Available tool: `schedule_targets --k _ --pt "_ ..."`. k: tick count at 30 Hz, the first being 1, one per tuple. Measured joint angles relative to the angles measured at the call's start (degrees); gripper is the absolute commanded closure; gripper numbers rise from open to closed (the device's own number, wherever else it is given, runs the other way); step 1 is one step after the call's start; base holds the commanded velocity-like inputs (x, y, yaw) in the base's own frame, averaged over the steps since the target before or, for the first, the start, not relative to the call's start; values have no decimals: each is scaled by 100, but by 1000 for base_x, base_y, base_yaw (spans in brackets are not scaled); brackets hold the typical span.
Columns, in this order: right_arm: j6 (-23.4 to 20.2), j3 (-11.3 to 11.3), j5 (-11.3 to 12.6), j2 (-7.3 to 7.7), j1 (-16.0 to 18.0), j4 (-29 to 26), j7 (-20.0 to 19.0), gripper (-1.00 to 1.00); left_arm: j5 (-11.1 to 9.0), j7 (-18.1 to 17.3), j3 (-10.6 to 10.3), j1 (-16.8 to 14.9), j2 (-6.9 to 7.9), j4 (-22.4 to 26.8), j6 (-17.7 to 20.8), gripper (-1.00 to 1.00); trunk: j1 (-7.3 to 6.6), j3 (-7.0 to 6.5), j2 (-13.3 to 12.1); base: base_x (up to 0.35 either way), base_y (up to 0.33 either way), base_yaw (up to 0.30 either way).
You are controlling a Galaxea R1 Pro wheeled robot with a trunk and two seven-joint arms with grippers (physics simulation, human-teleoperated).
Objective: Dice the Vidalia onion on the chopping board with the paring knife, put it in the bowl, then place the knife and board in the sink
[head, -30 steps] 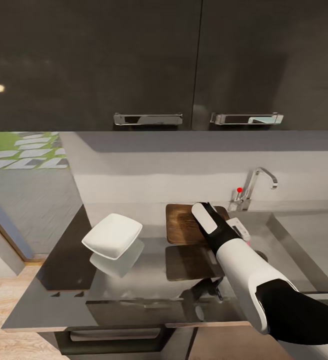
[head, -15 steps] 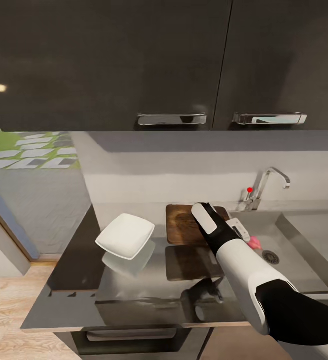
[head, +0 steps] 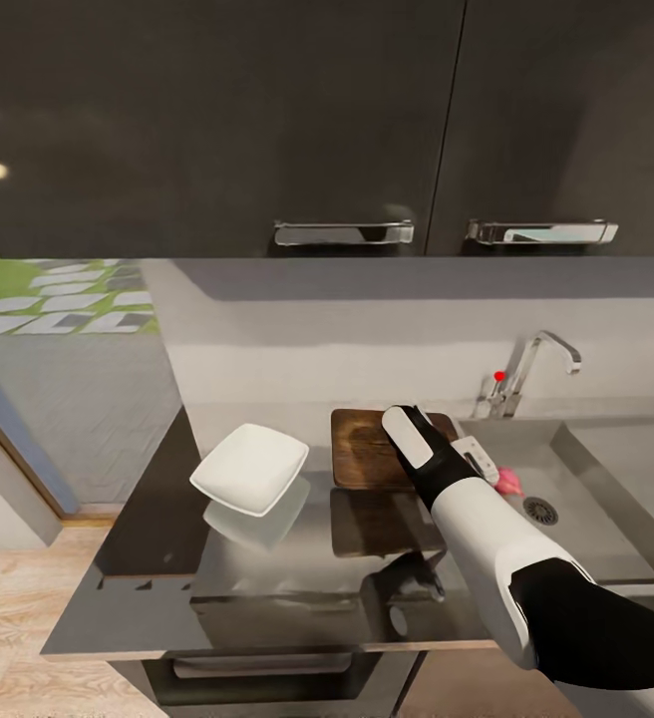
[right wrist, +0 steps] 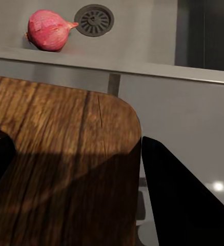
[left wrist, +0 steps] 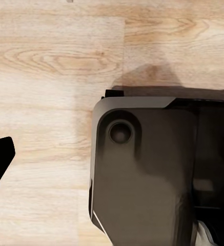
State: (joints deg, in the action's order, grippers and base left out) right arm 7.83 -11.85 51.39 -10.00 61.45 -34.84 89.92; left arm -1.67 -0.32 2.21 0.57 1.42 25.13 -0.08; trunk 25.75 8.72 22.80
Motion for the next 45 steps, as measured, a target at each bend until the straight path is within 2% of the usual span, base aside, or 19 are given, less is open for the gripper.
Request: schedule_targets --k 12,14,20,28,45 --pt "2 1 -9 0 -9 11 0 100 0 1 -2 0 0 -3 0 -100 0 108 0 0 0 0" --pt "3 8 -13 0 -11 147 -1 100 0 1 -3 0 0 -2 0 -100 0 122 0 0 0 0" --pt "-22 0 -83 0 -10 404 -19 100 -6 0 -1 0 0 -4 0 -100 0 128 1 0 0 0" --pt "-19 -4 -171 0 -9 444 -25 100 -8 -2 -3 0 0 1 0 -100 0 129 1 0 0 0" --pt "-8 5 -189 0 -9 448 0 100 -8 -1 -3 0 -3 -19 0 -100 0 129 1 0 0 0"
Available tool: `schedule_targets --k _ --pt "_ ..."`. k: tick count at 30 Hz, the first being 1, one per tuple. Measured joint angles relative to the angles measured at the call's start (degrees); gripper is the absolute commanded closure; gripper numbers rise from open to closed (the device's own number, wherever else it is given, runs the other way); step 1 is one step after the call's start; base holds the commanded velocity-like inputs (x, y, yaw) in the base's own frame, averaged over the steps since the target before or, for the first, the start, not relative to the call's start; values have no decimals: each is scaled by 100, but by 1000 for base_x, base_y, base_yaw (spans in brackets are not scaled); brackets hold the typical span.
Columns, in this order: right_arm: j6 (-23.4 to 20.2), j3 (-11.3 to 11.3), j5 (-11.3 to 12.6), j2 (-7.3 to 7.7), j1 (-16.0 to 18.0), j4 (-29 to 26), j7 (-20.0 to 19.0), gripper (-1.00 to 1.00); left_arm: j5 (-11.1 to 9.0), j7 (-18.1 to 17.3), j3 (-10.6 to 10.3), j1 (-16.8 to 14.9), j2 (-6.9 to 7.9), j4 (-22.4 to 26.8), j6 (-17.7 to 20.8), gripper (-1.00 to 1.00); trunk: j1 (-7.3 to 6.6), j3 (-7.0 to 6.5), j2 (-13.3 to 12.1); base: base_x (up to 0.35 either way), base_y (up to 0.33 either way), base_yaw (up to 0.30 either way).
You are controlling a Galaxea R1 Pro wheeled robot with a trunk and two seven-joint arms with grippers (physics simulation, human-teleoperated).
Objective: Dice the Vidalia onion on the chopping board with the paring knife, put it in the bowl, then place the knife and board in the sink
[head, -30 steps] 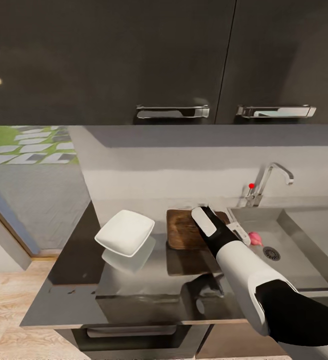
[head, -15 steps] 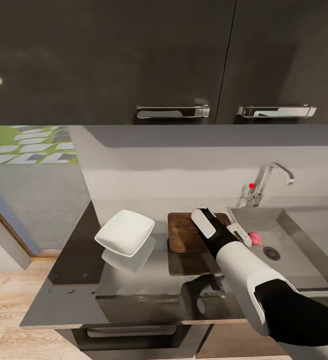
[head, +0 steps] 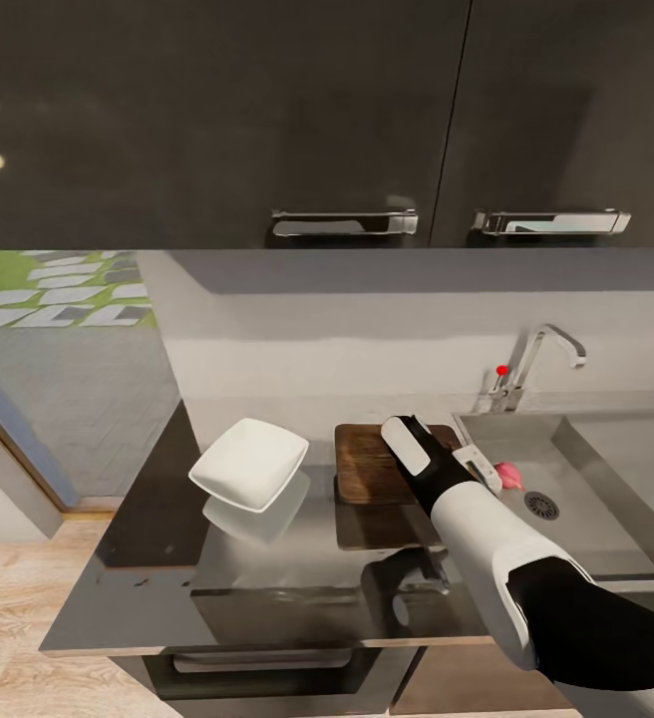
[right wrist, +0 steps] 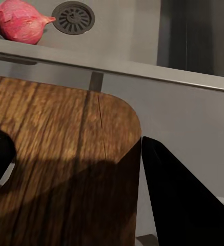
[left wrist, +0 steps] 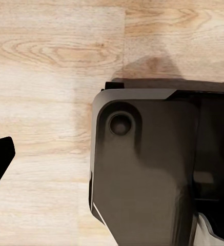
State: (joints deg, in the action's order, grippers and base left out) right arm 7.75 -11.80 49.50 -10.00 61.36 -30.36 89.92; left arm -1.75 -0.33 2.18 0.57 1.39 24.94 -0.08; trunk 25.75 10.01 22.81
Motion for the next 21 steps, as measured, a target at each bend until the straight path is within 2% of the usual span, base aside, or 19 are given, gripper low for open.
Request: schedule_targets --k 21 --pt "7 1 -3 0 0 144 0 100 0 0 0 0 1 -12 0 -100 0 93 0 0 0 0"
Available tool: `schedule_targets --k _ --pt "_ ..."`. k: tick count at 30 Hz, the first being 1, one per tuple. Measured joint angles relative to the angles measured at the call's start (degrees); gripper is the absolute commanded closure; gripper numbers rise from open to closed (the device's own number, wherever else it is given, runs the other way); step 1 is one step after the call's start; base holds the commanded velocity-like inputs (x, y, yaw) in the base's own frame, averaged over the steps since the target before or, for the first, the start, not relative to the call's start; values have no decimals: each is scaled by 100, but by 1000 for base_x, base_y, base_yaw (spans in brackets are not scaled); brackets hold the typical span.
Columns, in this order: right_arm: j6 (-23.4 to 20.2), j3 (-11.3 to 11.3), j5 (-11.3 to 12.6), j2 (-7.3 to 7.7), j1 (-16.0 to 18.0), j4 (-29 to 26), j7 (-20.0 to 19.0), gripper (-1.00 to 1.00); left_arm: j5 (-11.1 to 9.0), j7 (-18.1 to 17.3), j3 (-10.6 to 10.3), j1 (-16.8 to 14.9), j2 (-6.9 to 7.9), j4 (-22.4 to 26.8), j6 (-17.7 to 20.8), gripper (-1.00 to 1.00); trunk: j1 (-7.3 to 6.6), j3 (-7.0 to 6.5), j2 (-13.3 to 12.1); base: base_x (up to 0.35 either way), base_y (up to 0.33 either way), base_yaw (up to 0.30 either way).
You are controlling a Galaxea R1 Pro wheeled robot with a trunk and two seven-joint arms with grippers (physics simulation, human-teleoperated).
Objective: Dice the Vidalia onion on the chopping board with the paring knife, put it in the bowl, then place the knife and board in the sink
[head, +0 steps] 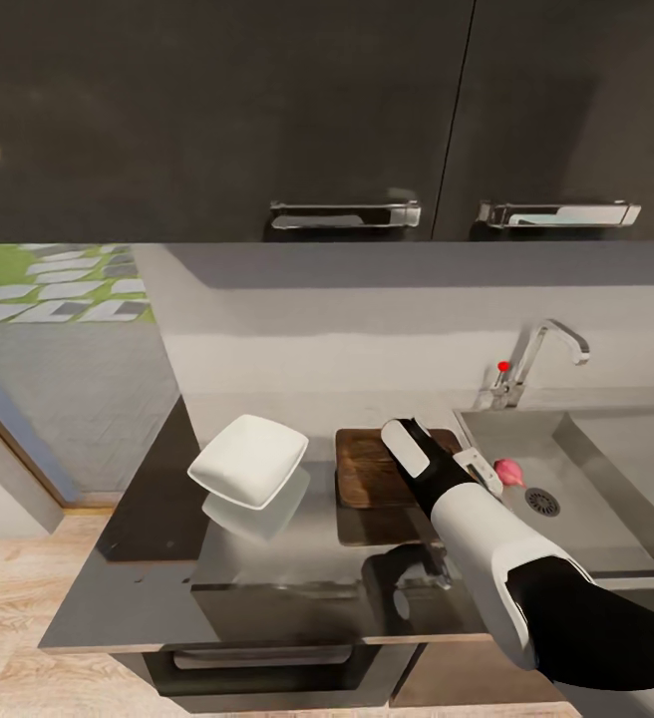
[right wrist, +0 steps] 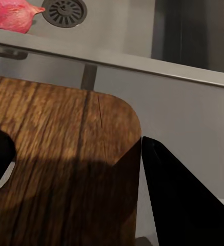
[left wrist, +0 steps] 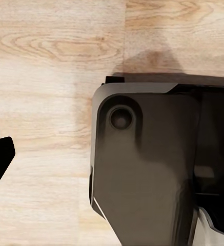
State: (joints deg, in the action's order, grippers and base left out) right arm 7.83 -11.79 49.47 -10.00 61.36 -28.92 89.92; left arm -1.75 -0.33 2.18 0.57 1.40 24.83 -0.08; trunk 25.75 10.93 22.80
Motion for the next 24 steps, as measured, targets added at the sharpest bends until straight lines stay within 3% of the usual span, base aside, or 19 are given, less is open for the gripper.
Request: schedule_targets --k 24 --pt "0 -6 0 0 0 5 0 100 0 -4 0 0 0 0 0 -100 0 47 0 0 0 0"
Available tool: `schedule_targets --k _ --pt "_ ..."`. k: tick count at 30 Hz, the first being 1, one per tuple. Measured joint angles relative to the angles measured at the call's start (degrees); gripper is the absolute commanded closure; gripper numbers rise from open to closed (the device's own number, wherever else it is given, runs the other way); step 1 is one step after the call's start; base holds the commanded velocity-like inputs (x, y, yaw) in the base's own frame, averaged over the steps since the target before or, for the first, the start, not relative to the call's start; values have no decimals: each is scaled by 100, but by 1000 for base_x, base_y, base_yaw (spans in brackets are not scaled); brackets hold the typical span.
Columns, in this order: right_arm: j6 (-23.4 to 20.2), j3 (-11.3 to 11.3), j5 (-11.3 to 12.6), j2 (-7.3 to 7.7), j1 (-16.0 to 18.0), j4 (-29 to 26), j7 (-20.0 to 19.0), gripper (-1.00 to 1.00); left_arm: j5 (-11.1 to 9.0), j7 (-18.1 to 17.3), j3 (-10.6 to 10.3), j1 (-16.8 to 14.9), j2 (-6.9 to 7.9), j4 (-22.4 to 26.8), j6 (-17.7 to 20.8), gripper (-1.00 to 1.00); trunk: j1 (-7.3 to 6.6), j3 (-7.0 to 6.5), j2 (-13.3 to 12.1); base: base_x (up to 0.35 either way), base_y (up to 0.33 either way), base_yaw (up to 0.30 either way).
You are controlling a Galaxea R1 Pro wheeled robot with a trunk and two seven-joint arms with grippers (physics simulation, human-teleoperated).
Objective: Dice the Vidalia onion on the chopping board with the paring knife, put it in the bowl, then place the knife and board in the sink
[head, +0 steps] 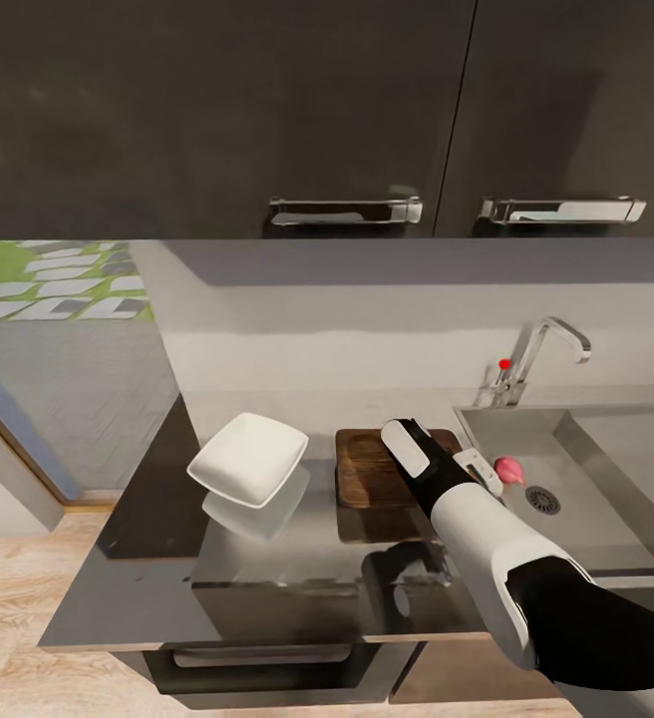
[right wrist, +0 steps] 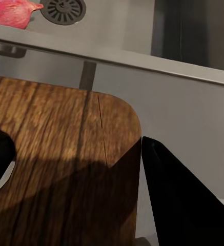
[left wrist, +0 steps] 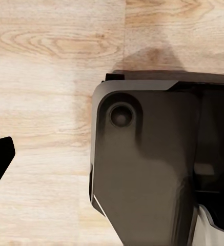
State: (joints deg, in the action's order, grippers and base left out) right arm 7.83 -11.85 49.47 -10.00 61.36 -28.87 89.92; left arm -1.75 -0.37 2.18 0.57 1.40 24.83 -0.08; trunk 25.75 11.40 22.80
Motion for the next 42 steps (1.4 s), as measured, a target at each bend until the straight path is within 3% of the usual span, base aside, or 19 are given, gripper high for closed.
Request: schedule_targets --k 42 --pt "0 -1 0 0 0 2 0 100 0 2 0 0 -1 0 0 -100 0 91 1 22 13 0"
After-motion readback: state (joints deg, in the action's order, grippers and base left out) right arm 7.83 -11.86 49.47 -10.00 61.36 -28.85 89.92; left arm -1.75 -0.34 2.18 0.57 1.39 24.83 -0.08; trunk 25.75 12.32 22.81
